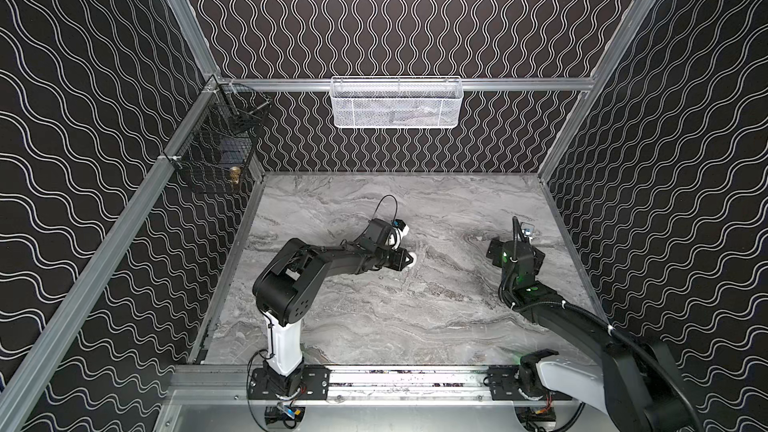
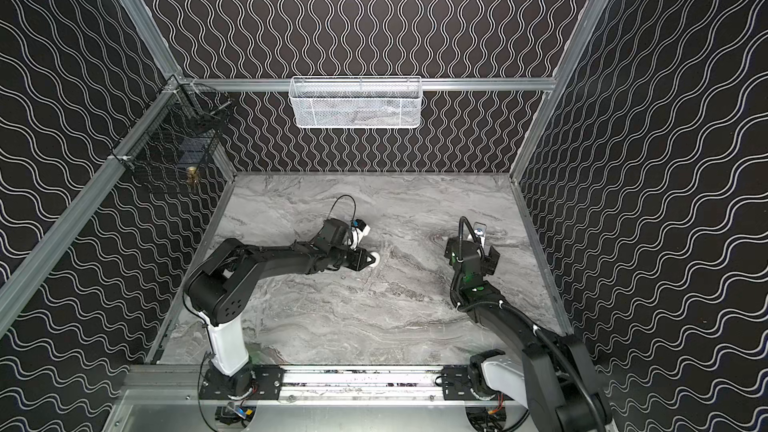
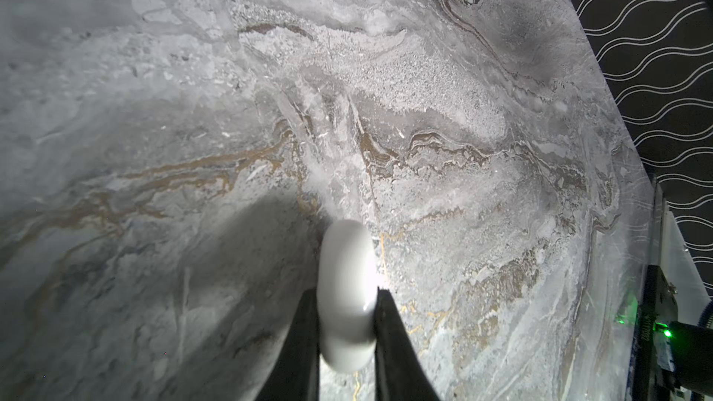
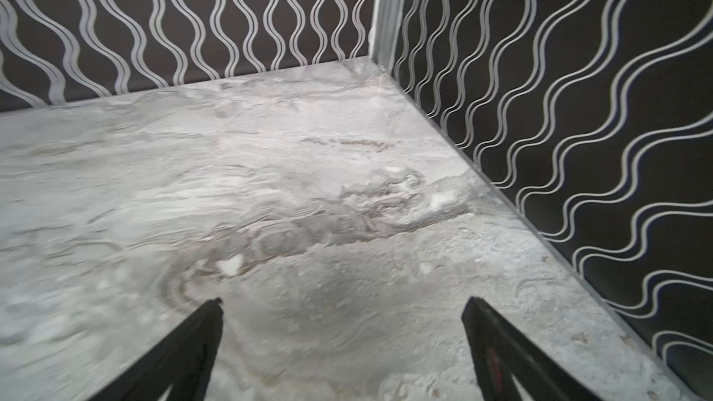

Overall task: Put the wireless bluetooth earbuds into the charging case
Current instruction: 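Lower the closed case onto the table with the left gripper while the right withdraws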

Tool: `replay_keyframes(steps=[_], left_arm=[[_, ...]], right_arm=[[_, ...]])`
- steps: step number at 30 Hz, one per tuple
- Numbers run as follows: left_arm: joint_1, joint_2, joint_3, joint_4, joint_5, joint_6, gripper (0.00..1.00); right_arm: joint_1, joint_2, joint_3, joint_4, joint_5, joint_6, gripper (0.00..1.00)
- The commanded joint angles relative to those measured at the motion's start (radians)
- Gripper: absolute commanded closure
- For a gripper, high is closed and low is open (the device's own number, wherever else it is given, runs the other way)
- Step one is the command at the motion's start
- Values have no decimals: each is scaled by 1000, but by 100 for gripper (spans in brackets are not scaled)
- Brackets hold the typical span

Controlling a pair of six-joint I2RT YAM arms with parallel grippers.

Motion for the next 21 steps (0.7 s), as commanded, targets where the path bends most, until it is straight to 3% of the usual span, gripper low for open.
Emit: replay_keyframes(steps=[1,4,8,11,13,14,17,19,21], left_arm=[[2,-9,-14,-140,-107,44,63],[5,-28,-26,-139,-137,60,47],[12,-42,-32,-136,-154,86,30],[19,-92,-62,-108,-169,99,26],[22,-170,-106,-76,-219,109,18],[22,-217,-134,-58,-258,115,14],[23,-430,-257,-3,-489,130,11],[25,-604,-370,58,-672,149,9],[26,-761,-490,140,-838,190,5]], right_arm=[[-8,80,-66,370,-15,-124,1],[-28,197,-137,699,-43,-245,1],[-109,305,-184,909,-185,-222,1],[-177,229,-160,706,-313,-131,1],[-234,306,-155,771,-396,-108,1],[-237,352,-163,873,-395,-131,0],[-237,272,-121,640,-413,-100,0],[-236,340,-132,795,-390,-129,0],[-229,306,-133,726,-377,-116,0]])
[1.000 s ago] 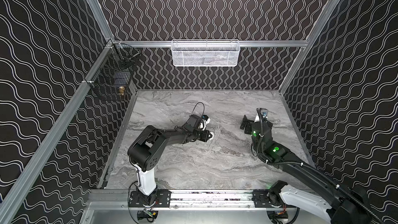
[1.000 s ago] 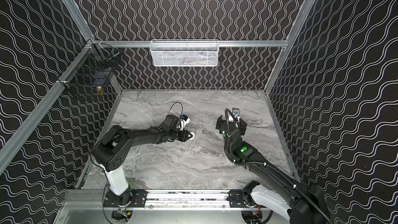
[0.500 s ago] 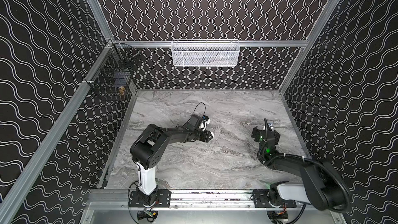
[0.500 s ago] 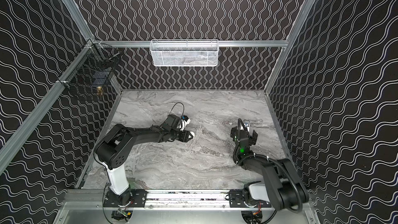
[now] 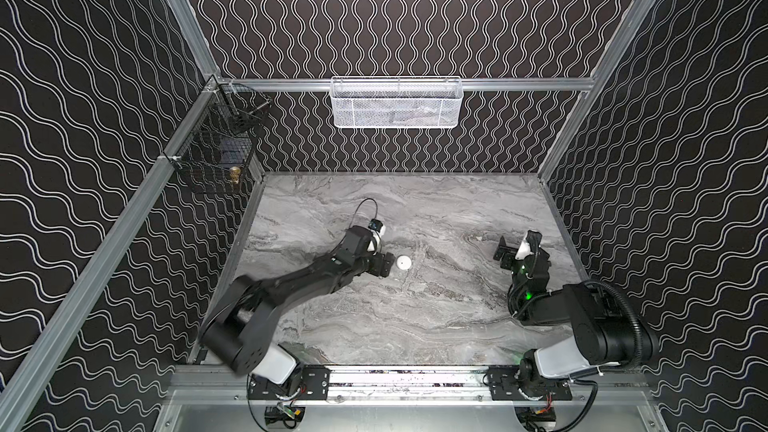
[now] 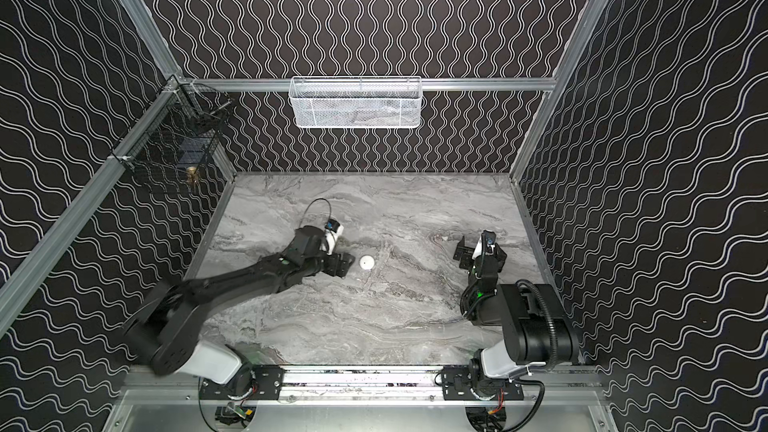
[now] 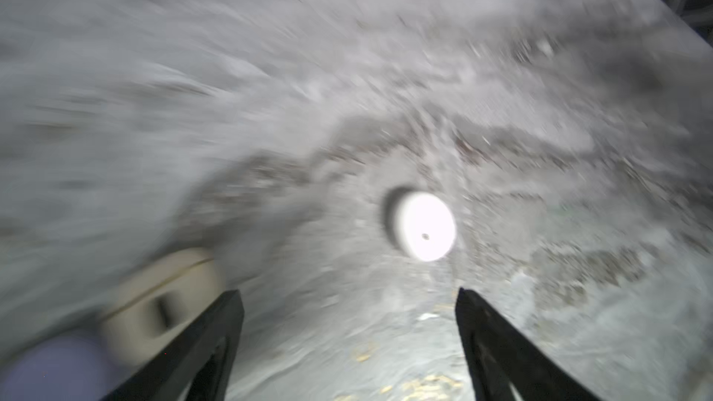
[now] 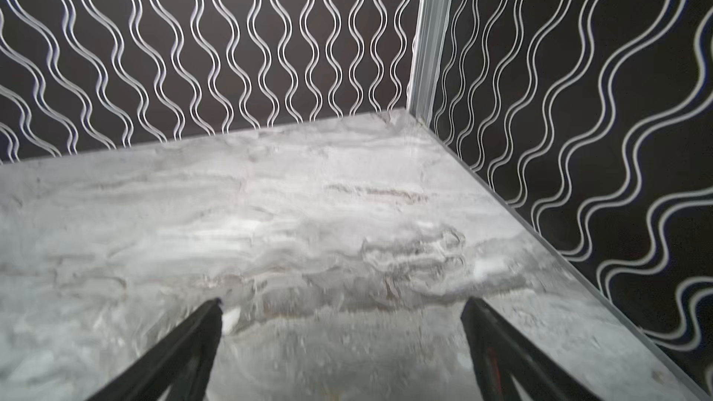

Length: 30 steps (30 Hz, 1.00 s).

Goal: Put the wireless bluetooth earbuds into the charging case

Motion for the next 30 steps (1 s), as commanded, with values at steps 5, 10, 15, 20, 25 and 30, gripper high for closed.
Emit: replay_keyframes(steps=[5,10,15,20,25,30], left_arm=[[24,-314,-307,325,-557,245,1],[182,-25,-366,649,-519,323,1],[243,170,-327,799,-491,371,1],[348,194,-413,1021,-303,349,1],[441,411,-302,1010,-79,315,1],[471,392,-248,864,-75,263,1]], right_arm=[[0,5,17,20,-1,16,0],[-1,12,13,41,-11,13,0],[-1,8,16,28,-11,16,0],[-2,6,16,22,-13,18,0],[-1,5,17,18,-12,19,0],[-3,4,16,18,-12,19,0]])
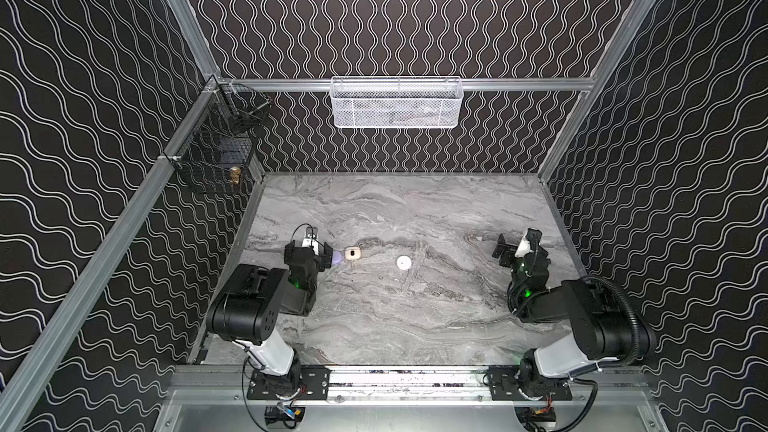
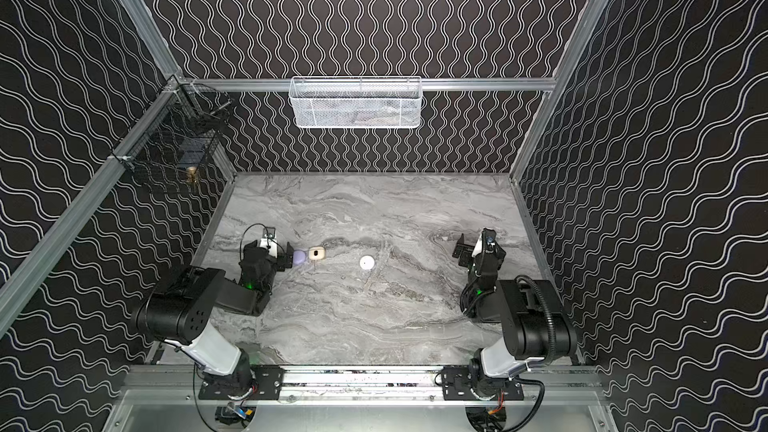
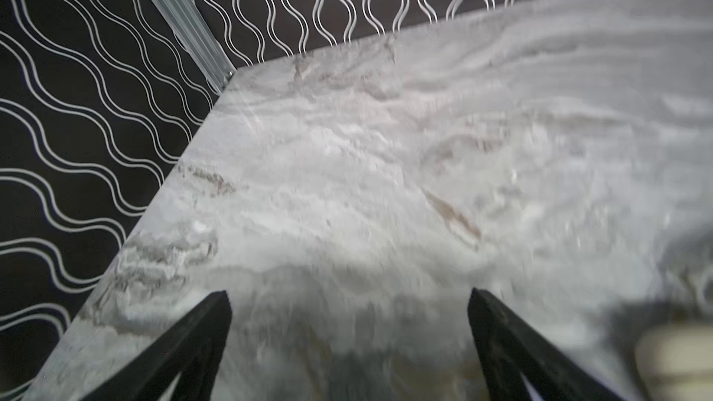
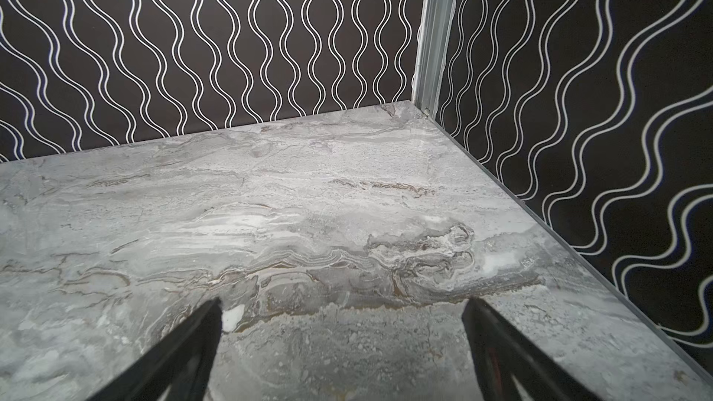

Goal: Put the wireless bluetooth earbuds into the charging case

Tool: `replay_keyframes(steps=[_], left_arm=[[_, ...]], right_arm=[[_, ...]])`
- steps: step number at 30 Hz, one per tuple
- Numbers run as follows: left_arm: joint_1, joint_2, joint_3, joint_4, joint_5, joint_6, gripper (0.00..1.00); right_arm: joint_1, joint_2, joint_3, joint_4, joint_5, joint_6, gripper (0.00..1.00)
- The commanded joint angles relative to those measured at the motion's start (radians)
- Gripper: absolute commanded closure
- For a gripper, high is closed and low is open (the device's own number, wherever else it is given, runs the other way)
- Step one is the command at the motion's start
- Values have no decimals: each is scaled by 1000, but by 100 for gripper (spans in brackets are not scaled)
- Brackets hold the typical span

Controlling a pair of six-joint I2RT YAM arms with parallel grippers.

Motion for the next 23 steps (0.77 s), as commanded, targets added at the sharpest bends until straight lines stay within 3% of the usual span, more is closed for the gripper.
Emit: replay_keyframes(steps=[1,23], left_arm=[[8,-1,7,-32,58,-41,1],[8,4,2,-3,69,-24,1]], right_arm=[[-1,-1,1,42,3,-3,0],[-1,1,1,44,3,-3,0]])
